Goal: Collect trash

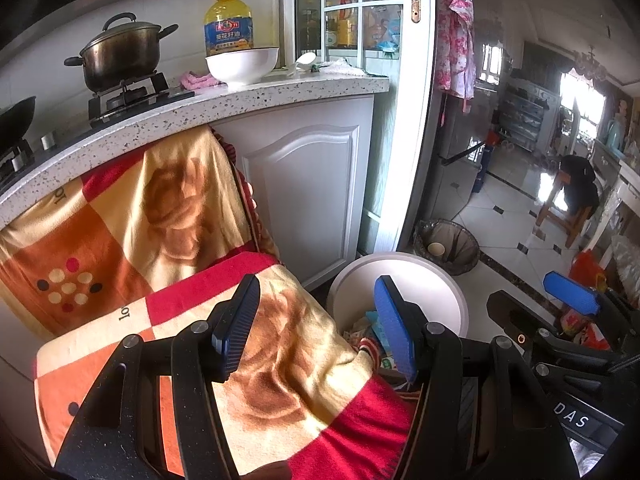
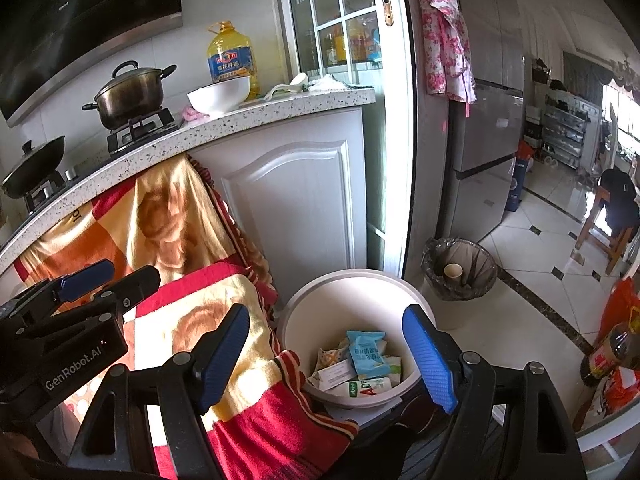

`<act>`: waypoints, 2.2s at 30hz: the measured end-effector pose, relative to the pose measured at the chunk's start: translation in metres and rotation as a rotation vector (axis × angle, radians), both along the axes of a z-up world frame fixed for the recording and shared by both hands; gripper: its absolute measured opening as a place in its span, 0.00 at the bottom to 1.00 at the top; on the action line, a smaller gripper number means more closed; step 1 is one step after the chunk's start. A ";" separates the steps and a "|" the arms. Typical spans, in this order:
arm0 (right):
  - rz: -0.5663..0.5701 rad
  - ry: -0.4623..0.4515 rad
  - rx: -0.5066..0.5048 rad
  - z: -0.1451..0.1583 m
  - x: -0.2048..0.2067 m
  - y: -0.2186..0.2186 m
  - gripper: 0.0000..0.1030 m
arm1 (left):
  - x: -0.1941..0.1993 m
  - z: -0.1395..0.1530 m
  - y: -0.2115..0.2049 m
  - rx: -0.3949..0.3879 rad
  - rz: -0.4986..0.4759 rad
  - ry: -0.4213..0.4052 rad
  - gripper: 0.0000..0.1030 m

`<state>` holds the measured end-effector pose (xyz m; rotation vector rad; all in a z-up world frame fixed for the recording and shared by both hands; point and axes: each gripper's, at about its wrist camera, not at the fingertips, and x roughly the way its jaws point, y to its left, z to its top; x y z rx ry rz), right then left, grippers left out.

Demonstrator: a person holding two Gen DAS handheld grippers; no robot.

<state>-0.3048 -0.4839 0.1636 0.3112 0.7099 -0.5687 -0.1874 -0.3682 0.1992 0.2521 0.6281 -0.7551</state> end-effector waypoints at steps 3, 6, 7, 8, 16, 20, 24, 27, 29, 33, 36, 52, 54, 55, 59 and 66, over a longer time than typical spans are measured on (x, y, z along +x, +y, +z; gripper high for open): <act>0.000 0.003 -0.002 0.000 0.001 0.000 0.75 | 0.000 0.000 0.000 0.003 0.000 0.000 0.57; 0.000 0.002 -0.002 0.000 0.000 0.000 0.75 | 0.000 0.000 0.000 0.001 0.001 0.001 0.57; 0.000 0.003 -0.001 0.000 0.000 0.000 0.75 | 0.000 0.000 0.000 0.001 0.000 0.001 0.57; 0.000 0.003 -0.001 0.000 0.000 0.000 0.75 | 0.000 0.000 0.000 0.000 0.000 0.003 0.57; 0.001 0.004 -0.001 0.000 0.001 0.000 0.75 | -0.001 -0.002 -0.002 0.002 -0.007 0.007 0.57; 0.002 0.002 -0.003 -0.001 0.001 -0.001 0.75 | -0.002 -0.003 -0.002 0.001 -0.010 0.008 0.57; 0.003 0.005 -0.001 -0.001 0.001 -0.002 0.75 | -0.001 -0.003 -0.002 0.003 -0.012 0.012 0.57; 0.004 0.006 -0.001 -0.002 0.001 -0.002 0.75 | 0.000 -0.002 -0.002 0.003 -0.012 0.013 0.57; 0.004 0.006 -0.001 -0.002 0.001 -0.002 0.75 | -0.001 -0.003 -0.003 0.003 -0.013 0.013 0.57; 0.003 0.007 -0.001 -0.002 0.001 -0.002 0.75 | 0.000 -0.002 -0.003 0.007 -0.016 0.010 0.57; 0.003 0.009 0.000 -0.004 0.000 -0.004 0.75 | 0.001 -0.002 -0.004 0.009 -0.018 0.009 0.57; 0.003 0.021 0.003 -0.010 -0.002 -0.009 0.75 | 0.002 -0.009 -0.011 0.017 -0.039 0.016 0.57; 0.002 0.025 0.004 -0.011 -0.001 -0.010 0.75 | 0.002 -0.009 -0.011 0.015 -0.046 0.014 0.57; 0.001 0.027 0.006 -0.012 -0.001 -0.011 0.75 | 0.001 -0.010 -0.011 0.012 -0.053 0.008 0.57; -0.001 0.033 0.008 -0.013 0.000 -0.011 0.75 | 0.000 -0.011 -0.011 0.004 -0.071 0.007 0.57; 0.011 0.045 0.014 -0.016 0.006 -0.009 0.75 | 0.010 -0.017 -0.004 -0.004 -0.076 0.043 0.57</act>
